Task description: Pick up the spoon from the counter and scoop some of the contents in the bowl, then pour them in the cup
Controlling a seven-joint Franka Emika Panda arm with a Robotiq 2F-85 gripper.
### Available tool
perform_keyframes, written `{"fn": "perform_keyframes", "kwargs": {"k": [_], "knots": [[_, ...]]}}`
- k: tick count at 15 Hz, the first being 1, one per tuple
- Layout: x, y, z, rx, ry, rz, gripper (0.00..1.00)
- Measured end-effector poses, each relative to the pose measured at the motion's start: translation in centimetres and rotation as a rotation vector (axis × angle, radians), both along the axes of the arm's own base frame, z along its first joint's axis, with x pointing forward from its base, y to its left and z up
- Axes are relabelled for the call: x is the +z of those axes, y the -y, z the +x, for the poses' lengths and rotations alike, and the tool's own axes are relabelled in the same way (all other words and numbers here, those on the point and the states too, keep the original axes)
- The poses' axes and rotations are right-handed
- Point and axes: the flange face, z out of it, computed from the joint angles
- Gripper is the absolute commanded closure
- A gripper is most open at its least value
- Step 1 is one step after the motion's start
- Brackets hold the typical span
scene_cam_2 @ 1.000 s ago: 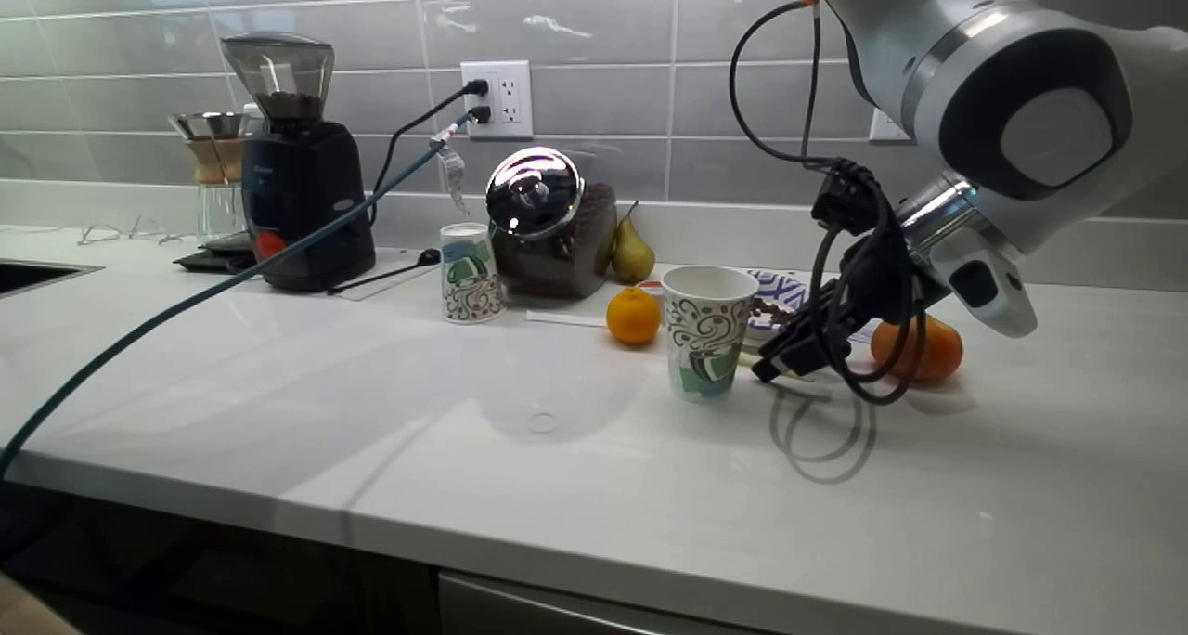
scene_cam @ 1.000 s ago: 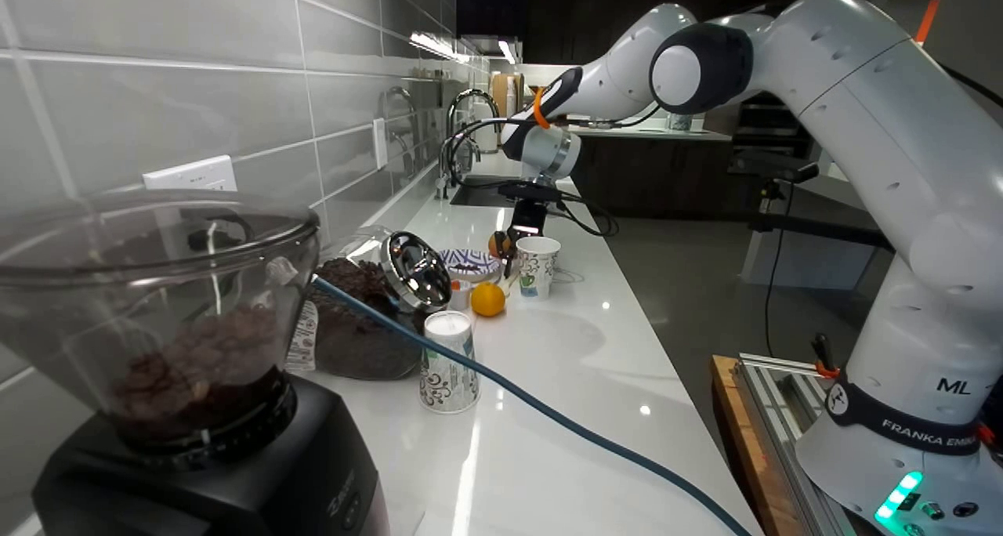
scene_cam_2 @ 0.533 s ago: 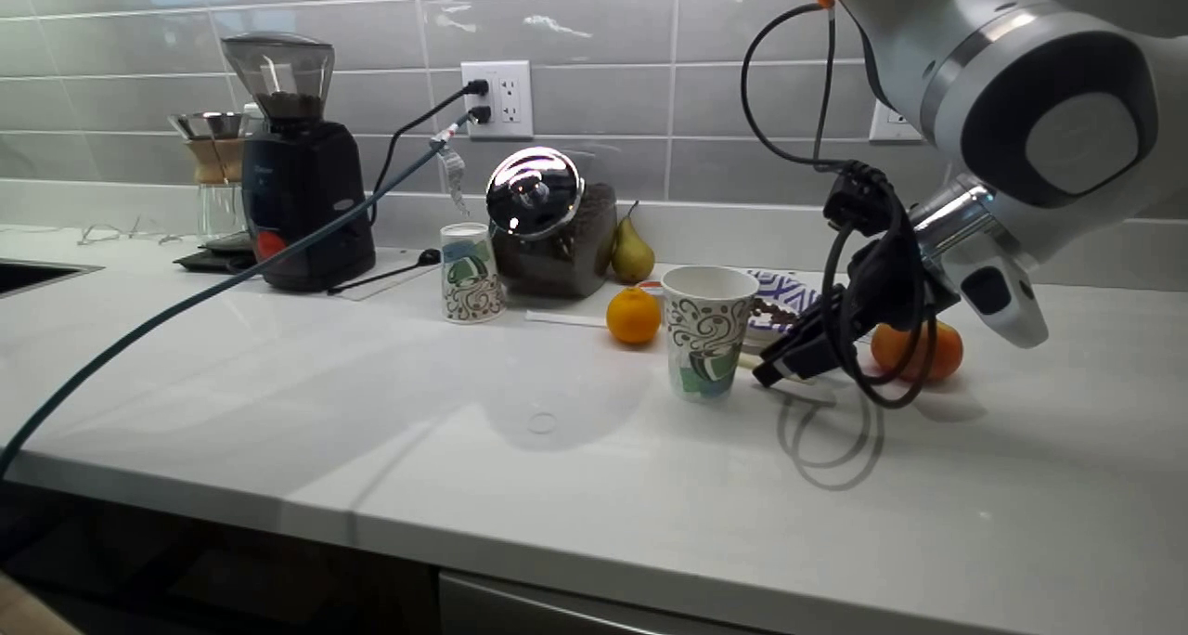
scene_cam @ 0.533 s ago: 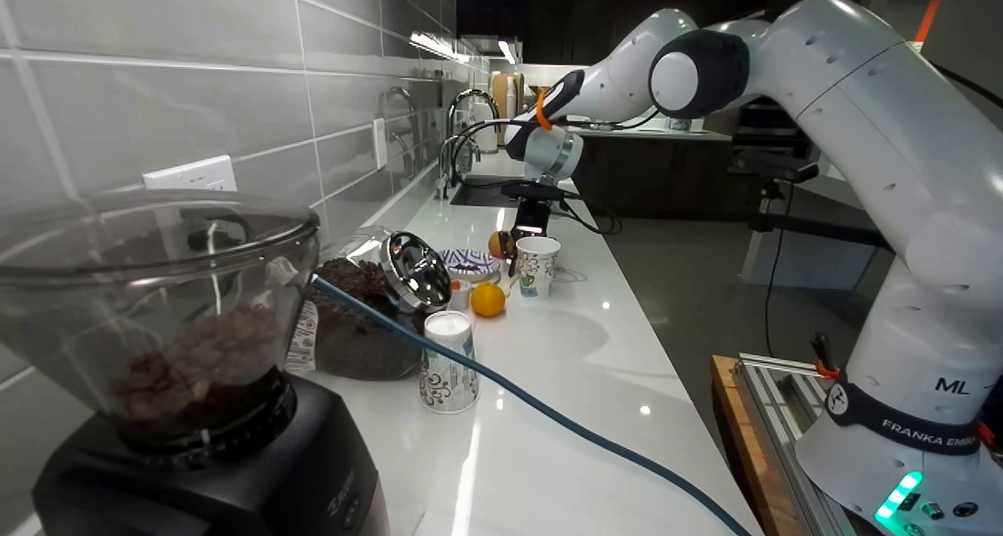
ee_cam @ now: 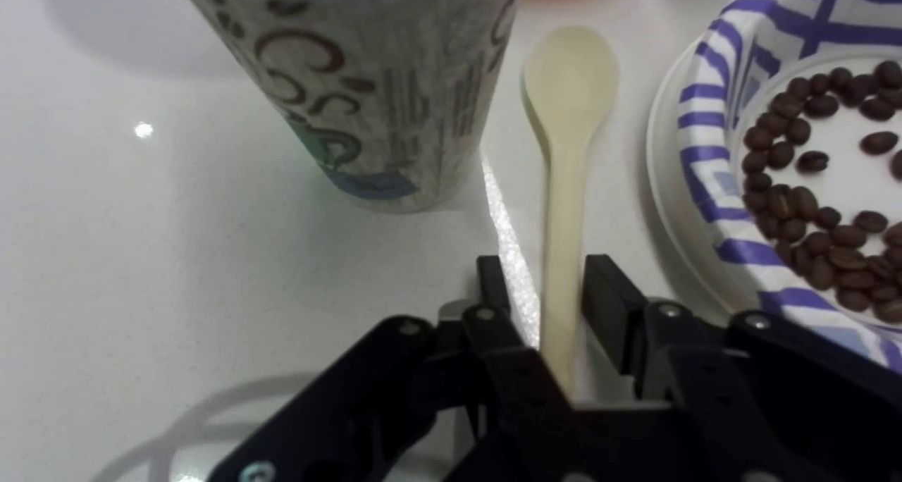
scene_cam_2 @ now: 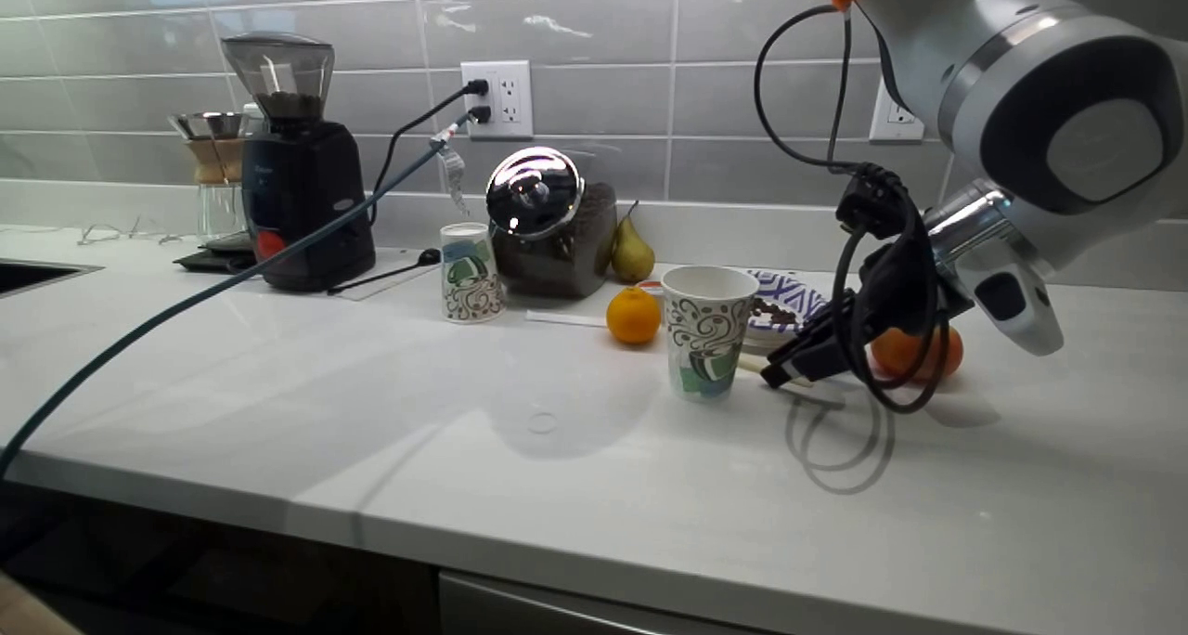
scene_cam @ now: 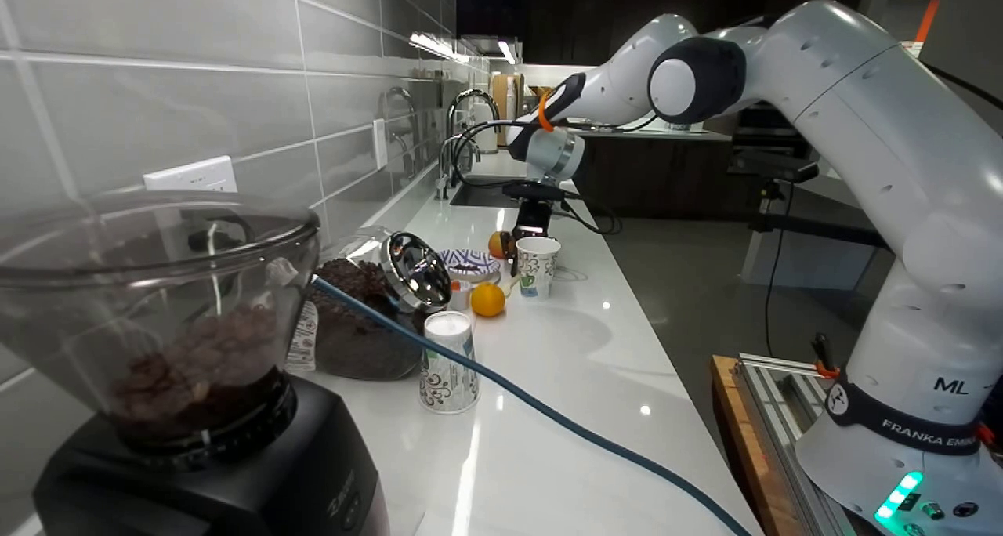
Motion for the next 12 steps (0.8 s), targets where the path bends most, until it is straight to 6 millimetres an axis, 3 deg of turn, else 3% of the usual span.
{"fn": "perform_keyframes", "kwargs": {"k": [4,12], "knots": [[0.12,0.11,0.41,0.004,0.007,-0.004,0.98],[0.36,0.66,0.01,-0.001,-0.001,-0.019,0.94]]}}
